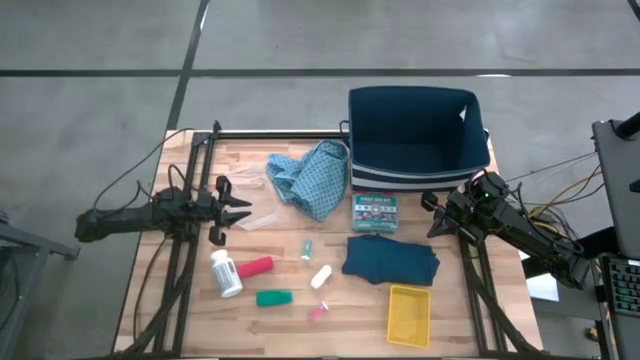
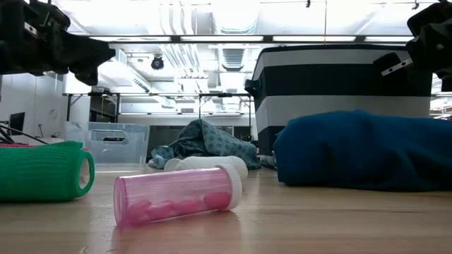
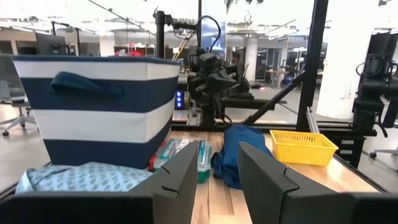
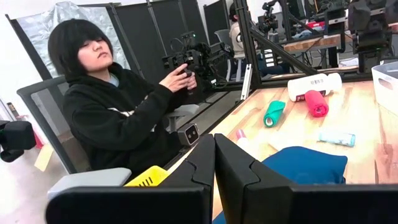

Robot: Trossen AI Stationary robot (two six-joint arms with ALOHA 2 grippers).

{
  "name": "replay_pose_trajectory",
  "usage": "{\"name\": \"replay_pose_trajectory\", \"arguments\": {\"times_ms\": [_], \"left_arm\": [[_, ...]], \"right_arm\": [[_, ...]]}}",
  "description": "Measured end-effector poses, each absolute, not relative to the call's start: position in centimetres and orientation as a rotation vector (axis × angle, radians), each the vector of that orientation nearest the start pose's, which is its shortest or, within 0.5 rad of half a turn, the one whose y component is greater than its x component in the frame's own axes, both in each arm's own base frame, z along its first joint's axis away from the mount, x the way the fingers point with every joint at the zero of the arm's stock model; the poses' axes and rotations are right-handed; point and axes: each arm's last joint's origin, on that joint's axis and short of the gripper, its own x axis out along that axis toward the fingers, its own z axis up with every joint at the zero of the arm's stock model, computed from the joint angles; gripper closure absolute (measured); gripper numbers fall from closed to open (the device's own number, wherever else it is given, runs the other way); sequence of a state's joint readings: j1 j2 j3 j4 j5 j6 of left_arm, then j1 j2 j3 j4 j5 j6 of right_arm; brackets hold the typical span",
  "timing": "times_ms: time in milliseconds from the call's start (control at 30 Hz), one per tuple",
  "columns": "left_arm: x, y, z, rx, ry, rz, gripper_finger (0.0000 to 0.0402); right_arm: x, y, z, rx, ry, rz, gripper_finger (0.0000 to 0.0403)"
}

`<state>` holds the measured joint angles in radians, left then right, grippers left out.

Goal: Pick & place medical supplies in basket/bin
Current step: Put the white rolled gauze into the transparent bin

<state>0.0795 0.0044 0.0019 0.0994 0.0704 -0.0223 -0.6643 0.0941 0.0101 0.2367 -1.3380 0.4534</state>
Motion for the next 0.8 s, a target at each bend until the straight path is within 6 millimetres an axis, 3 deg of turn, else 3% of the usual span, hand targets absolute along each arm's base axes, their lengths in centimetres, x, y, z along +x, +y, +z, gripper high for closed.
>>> {"name": "replay_pose_trajectory", "arguments": {"times_ms": [400, 800], "left_arm": [[9.6, 0.6, 18.0, 0.014, -0.125, 0.009, 0.0284], [9.7, 0.6, 20.9, 0.045, -0.127, 0.011, 0.0284]], "right_arm": [[8.0, -2.7, 17.9, 0.305, 0.07, 0.676, 0.0394], [8.0, -2.7, 17.9, 0.305, 0.07, 0.676, 0.0394]]}}
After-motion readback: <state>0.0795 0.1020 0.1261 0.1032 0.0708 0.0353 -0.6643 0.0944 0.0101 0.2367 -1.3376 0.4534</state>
